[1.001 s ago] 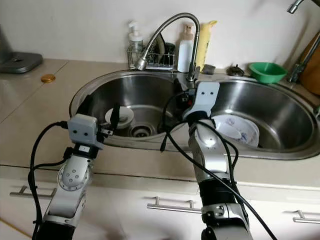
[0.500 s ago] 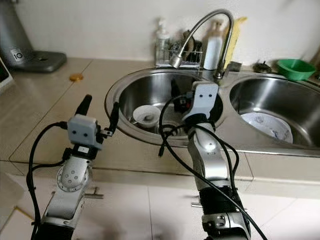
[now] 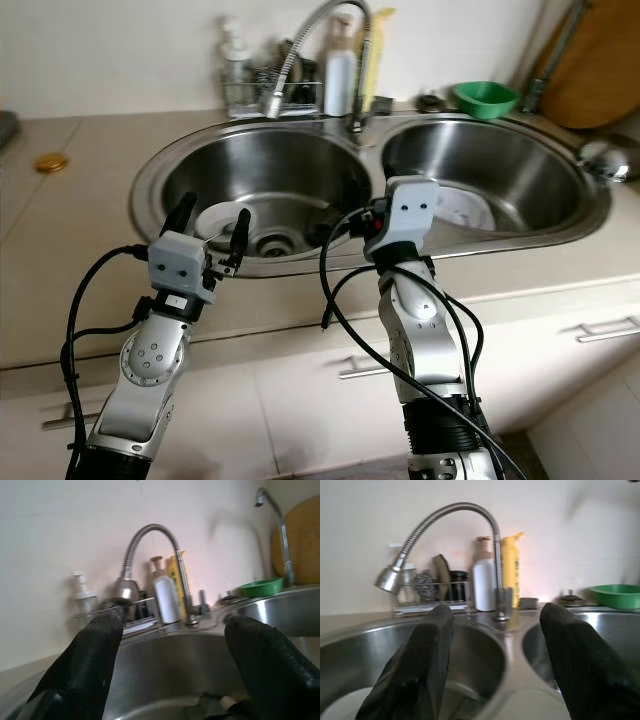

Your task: Kitchen organization

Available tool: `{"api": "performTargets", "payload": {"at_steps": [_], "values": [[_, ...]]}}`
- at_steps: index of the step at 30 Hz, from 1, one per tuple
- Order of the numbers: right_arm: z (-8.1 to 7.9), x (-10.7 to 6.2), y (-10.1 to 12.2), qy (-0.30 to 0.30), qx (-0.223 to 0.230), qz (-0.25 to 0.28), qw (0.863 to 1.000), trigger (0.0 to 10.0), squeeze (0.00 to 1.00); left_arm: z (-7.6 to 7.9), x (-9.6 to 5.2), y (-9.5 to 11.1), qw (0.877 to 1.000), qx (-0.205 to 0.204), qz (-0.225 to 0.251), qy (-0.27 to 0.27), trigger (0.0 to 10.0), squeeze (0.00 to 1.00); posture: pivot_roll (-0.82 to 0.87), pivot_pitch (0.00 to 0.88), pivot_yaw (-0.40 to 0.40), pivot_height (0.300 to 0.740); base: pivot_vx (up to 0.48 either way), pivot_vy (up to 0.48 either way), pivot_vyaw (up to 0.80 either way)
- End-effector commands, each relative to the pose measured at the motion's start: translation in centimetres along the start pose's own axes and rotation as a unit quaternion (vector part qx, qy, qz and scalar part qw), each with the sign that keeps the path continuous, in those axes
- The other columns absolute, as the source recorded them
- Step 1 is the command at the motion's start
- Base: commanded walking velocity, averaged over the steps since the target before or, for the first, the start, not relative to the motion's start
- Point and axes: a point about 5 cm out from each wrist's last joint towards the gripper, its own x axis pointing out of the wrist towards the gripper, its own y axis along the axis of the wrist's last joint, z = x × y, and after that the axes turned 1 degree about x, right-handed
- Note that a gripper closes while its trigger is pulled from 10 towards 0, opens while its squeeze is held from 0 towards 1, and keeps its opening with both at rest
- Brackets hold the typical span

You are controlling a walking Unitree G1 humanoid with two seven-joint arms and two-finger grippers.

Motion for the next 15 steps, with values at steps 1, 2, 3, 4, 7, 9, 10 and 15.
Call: {"api": "performTargets", "payload": {"at_steps": [1, 2, 3, 4, 7, 9, 10, 15], "values": [[-0.21, -0.11, 0.89, 0.004, 0.002, 0.023, 1.000, 10.0, 0.00, 0.28, 0.04, 0.27, 1.000, 0.000, 0.008, -0.009, 10.0, 0.00, 0.11, 0.000, -0.023, 0.740, 0.000, -0.480, -0.80], [-0.26, -0.15, 0.89, 0.005, 0.003, 0.023, 1.000, 10.0, 0.00, 0.29, 0.03, 0.27, 1.000, 0.000, 0.008, -0.009, 10.0, 0.00, 0.11, 0.000, -0.023, 0.740, 0.000, -0.480, -0.80], [-0.28, -0.17, 0.89, 0.005, 0.004, 0.023, 1.000, 10.0, 0.00, 0.30, 0.03, 0.27, 1.000, 0.000, 0.009, -0.010, 10.0, 0.00, 0.11, 0.000, -0.023, 0.740, 0.000, -0.480, -0.80], [-0.38, -0.25, 0.89, 0.006, 0.005, 0.024, 1.000, 10.0, 0.00, 0.32, 0.03, 0.22, 1.000, 0.000, 0.007, -0.010, 10.0, 0.00, 0.11, 0.000, -0.022, 0.740, 0.000, -0.281, -0.80], [-0.43, -0.32, 0.90, 0.008, 0.004, 0.025, 1.000, 10.0, 0.00, 0.22, 0.03, 0.24, 1.000, -0.008, 0.011, -0.004, 10.0, 0.00, 0.11, 0.000, -0.021, 0.740, 0.000, 0.000, -0.80], [-0.42, -0.38, 0.91, 0.008, 0.004, 0.025, 1.000, 10.0, 0.00, 0.22, 0.03, 0.18, 1.000, -0.004, 0.008, -0.006, 10.0, 0.00, 0.11, 0.000, -0.021, 0.740, 0.000, 0.000, -0.80], [-0.39, -0.45, 0.93, 0.008, 0.003, 0.026, 1.000, 10.0, 0.00, 0.23, 0.01, 0.16, 1.000, -0.003, 0.007, -0.007, 10.0, 0.00, 0.10, 0.000, -0.021, 0.740, 0.000, 0.000, -0.80], [-0.33, -0.69, 0.81, 0.006, 0.001, 0.023, 1.000, 10.0, 0.00, 0.49, -0.12, -0.09, 1.000, 0.000, 0.002, -0.013, 10.0, 0.00, 0.10, 0.000, -0.021, 0.740, 0.000, 0.000, -0.80]]}}
